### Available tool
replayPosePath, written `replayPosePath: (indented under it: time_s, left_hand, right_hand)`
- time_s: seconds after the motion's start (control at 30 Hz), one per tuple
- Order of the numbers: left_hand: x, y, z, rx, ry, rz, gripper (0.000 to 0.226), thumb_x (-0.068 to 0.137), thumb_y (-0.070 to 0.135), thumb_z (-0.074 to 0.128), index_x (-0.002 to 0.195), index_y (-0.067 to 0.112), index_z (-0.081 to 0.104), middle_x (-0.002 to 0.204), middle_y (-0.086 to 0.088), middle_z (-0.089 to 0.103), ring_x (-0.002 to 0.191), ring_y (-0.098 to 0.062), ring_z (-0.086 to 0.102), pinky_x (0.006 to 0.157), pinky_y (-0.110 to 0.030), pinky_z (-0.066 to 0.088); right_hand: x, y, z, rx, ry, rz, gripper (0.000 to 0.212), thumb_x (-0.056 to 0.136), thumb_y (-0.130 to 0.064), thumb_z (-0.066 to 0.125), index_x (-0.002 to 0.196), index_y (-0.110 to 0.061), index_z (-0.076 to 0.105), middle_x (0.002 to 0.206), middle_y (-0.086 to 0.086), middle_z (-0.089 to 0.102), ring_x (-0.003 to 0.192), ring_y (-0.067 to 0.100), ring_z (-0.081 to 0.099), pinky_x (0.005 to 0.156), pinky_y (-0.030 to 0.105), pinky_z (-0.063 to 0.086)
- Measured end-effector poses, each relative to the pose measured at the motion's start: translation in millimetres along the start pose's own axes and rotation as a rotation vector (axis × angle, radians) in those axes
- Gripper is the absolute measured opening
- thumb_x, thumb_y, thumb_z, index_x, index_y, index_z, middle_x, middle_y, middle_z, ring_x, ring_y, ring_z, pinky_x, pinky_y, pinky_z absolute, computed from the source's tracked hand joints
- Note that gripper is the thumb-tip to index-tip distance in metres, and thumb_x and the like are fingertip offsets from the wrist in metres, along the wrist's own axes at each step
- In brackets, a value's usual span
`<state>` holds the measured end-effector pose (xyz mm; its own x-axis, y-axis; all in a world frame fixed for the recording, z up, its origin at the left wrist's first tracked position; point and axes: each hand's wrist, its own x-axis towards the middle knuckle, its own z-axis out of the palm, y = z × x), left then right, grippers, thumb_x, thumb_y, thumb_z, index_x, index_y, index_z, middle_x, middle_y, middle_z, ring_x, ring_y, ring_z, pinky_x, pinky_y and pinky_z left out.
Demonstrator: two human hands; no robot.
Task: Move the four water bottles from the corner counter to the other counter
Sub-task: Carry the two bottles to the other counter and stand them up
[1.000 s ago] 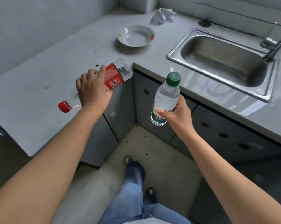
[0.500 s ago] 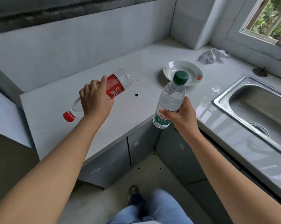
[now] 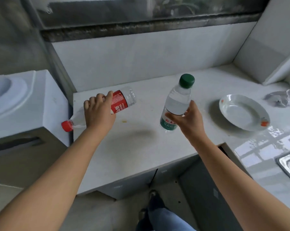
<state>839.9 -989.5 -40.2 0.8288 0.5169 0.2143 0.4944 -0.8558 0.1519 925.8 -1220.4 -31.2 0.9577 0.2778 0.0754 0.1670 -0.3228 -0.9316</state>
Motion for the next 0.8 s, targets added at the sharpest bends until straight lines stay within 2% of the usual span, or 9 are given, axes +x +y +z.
replayPosePath:
  time_s: [0.13,0.3,0.43,0.53,0.67,0.8]
  left_hand:
    - [17,-20,-1,0.080,-0.031,-0.052,0.071,0.080,0.022,0.069,0.139,0.017,0.031,0.130,-0.017,0.049,0.120,-0.037,0.044,0.104,-0.045,0.029]
    - [40,-30,8,0.225,-0.138,-0.058,0.075,0.080,0.025,0.069,0.141,0.017,0.027,0.132,-0.016,0.047,0.122,-0.036,0.043,0.106,-0.044,0.028]
    - [66,-31,13,0.320,-0.171,-0.056,0.078,0.078,0.021,0.071,0.142,0.017,0.027,0.134,-0.015,0.046,0.123,-0.035,0.042,0.108,-0.042,0.026]
    - [88,-30,17,0.389,-0.189,-0.063,0.081,0.076,0.024,0.073,0.142,0.018,0.027,0.135,-0.014,0.046,0.123,-0.034,0.042,0.108,-0.042,0.027]
    - [117,-25,24,0.439,-0.207,-0.072,0.081,0.073,0.023,0.074,0.140,0.018,0.029,0.131,-0.012,0.049,0.121,-0.032,0.044,0.104,-0.040,0.030]
    - [134,-27,34,0.436,-0.237,-0.147,0.085,0.073,0.027,0.075,0.141,0.017,0.028,0.133,-0.013,0.047,0.123,-0.032,0.043,0.106,-0.041,0.029]
  right_hand:
    - [30,-6,24,0.021,-0.058,0.003,0.062,0.068,-0.020,0.078,0.120,-0.012,0.046,0.105,-0.003,0.055,0.096,0.017,0.055,0.076,0.028,0.048]
    - [66,-10,49,0.003,-0.160,-0.019,0.059,0.070,-0.021,0.077,0.119,-0.014,0.045,0.102,-0.006,0.053,0.093,0.014,0.052,0.064,0.015,0.041]
    - [99,-10,68,0.000,-0.217,-0.015,0.060,0.070,-0.020,0.077,0.120,-0.013,0.045,0.103,-0.005,0.053,0.093,0.015,0.053,0.069,0.022,0.043]
    - [125,-9,81,-0.012,-0.270,-0.029,0.061,0.070,-0.022,0.077,0.121,-0.014,0.044,0.103,-0.006,0.053,0.092,0.014,0.053,0.067,0.019,0.042]
    - [160,-5,96,-0.023,-0.333,-0.036,0.061,0.071,-0.024,0.076,0.122,-0.013,0.044,0.103,-0.005,0.053,0.091,0.015,0.053,0.072,0.026,0.043]
    - [194,-3,113,-0.021,-0.357,-0.024,0.060,0.071,-0.021,0.076,0.121,-0.011,0.044,0.103,-0.003,0.053,0.091,0.016,0.053,0.073,0.026,0.042]
